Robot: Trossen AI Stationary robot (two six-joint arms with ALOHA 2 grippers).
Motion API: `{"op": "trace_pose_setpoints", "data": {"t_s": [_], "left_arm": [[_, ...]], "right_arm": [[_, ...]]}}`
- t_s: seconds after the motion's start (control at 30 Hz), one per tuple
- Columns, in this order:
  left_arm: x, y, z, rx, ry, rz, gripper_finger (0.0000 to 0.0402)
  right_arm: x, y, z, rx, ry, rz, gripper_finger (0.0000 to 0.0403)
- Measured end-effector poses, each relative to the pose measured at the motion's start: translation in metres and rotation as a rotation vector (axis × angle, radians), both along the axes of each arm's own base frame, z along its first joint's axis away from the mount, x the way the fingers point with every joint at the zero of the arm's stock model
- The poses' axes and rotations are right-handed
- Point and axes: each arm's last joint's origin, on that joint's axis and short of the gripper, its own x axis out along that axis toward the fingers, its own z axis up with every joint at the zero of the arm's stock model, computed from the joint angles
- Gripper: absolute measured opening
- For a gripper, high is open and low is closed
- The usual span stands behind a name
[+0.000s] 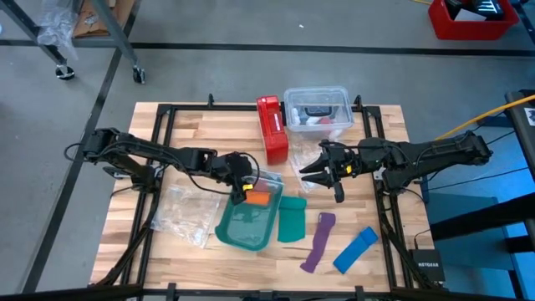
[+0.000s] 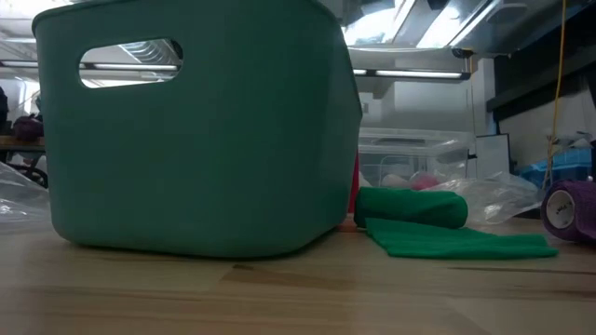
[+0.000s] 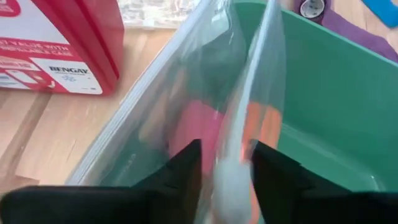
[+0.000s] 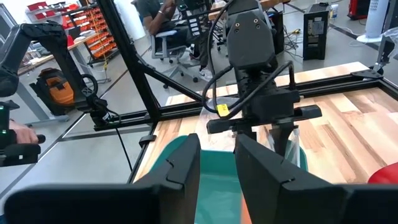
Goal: Roll bandage
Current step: Put the transparent zip bag into the green bin, then return to Home Position
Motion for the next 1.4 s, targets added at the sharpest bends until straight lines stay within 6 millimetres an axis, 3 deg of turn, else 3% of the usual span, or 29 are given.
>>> {"op": "trace_pose_setpoints", "data": {"t_s": [0.17, 0.4, 0.6, 0.8, 0.93, 1.07, 1.2, 1.4], "left_arm": [[-0.003, 0.004, 0.007, -0.004, -0.023, 0.014, 0.0163], [-0.024, 0.013, 0.043, 0.000, -0.155, 0.038, 0.0170], [-0.079, 0.018, 0.084, 0.136, -0.215, -0.049, 0.0170], [-0.142, 0.015, 0.108, 0.151, -0.311, -0.056, 0.0170], [-0.172, 0.012, 0.091, 0.145, -0.381, -0.076, 0.0170], [-0.189, 0.010, 0.060, 0.107, -0.468, -0.070, 0.0170], [-0.195, 0.009, 0.030, 0.103, -0.599, -0.073, 0.0170], [-0.192, 0.009, -0.010, 0.159, -0.726, -0.090, 0.0170]], "right_arm": [[-0.001, 0.000, 0.000, -0.009, -0.004, -0.002, 0.0104], [-0.015, -0.003, 0.012, -0.004, -0.063, -0.009, 0.0104], [-0.057, -0.010, 0.028, -0.060, -0.126, -0.003, 0.0104], [-0.112, -0.020, 0.024, -0.055, -0.096, -0.057, 0.0104], [-0.139, -0.027, 0.003, -0.041, -0.135, -0.124, 0.0104], [-0.155, -0.030, -0.027, 0.003, -0.169, -0.141, 0.0104], [-0.156, -0.030, -0.059, 0.025, -0.193, -0.142, 0.0104], [-0.142, -0.028, -0.105, 0.029, -0.216, -0.141, 0.0104]]}}
